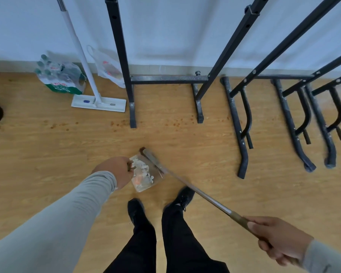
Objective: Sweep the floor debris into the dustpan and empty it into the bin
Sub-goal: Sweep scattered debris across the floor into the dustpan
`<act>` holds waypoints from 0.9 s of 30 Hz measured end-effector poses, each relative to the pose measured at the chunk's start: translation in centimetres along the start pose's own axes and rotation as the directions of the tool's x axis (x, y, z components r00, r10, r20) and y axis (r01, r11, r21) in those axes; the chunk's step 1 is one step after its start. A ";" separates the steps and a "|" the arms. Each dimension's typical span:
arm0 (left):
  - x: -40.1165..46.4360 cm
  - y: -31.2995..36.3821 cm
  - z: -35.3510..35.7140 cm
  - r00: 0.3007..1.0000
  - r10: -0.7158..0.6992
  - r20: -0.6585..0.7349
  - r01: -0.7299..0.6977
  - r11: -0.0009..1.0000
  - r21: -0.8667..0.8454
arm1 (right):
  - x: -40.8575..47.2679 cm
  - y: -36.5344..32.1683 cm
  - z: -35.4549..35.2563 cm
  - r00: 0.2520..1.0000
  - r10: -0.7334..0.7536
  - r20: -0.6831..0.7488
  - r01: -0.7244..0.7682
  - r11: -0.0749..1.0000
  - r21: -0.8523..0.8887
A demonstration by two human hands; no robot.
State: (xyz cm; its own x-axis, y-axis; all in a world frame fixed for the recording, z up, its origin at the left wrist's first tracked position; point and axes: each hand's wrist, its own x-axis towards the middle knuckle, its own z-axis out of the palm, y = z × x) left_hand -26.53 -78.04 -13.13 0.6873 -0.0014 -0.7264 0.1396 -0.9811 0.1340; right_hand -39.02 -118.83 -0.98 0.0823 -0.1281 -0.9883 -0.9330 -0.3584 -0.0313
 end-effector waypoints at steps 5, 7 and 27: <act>-1.0 -2.2 0.6 0.999 -0.034 -0.024 0.031 0.996 -0.088 | -0.3 -1.7 -0.8 0.975 -0.107 -0.197 0.101 0.994 -0.041; -1.2 -3.1 0.8 0.996 -0.071 -0.048 0.064 0.988 -0.137 | 2.1 -3.3 -0.3 0.947 -0.154 -0.281 0.130 0.986 -0.103; -1.3 -4.9 1.9 0.992 -0.107 -0.070 0.090 0.975 -0.202 | 1.3 -1.2 1.8 0.993 -0.102 -0.068 0.095 0.990 -0.102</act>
State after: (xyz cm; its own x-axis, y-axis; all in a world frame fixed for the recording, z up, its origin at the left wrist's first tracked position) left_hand -29.47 -73.56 -14.13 0.7169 0.1167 -0.6873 0.3426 -0.9176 0.2015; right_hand -38.40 -116.85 -2.53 0.2004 -0.1531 -0.9677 -0.8805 -0.4612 -0.1094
